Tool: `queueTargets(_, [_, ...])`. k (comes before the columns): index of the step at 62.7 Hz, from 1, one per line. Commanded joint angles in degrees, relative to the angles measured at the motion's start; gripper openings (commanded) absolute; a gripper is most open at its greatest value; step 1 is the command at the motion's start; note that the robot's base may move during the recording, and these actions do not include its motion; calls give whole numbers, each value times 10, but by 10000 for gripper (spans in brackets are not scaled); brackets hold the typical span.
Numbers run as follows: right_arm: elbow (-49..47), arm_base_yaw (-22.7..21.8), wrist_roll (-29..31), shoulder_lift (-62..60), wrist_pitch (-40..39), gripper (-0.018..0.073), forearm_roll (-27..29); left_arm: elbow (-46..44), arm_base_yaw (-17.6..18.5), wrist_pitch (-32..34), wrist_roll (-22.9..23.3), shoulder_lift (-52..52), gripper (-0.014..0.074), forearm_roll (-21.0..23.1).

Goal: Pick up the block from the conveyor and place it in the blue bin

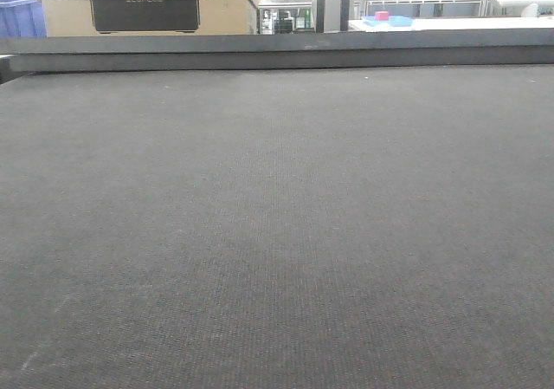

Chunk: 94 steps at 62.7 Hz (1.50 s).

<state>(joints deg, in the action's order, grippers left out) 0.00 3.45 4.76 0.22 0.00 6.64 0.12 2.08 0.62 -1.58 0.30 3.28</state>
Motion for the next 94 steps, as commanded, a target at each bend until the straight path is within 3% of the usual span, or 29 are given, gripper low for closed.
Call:
queueTargets(1, [0,-3,1,-2,-10,-168,1,-1,-2,9,3,-3,-111,-1])
queueTargets(17, [0,-3,1,-2,-10,-168,1,-1,-2,9,3,-3,-111,-2])
queueTargets(24, [0,-3,1,-2,-10,-168,1,-1,-2,9,3,-3,-111,-40])
queueTargets(58, [0,-3,1,-2,-10,-168,1,-1,-2,43,3,-3,-111,-38])
queueTargets(64, [0,-3,1,-2,-43,-168,1,-1,-2,89,3,-3,-111,-29])
queueTargets(76, [0,-3,1,-2,-175,-168,1,-1,-2,161,3,-3,-111,42])
queueTargets(85, [0,-3,-15,-2,-253,-168,1,-41,-2,129,3,-3,-111,44])
queueTargets(94, [-56,-3,-21,-2,-224,-168,1,-122,-2,63,3,-3,-111,44])
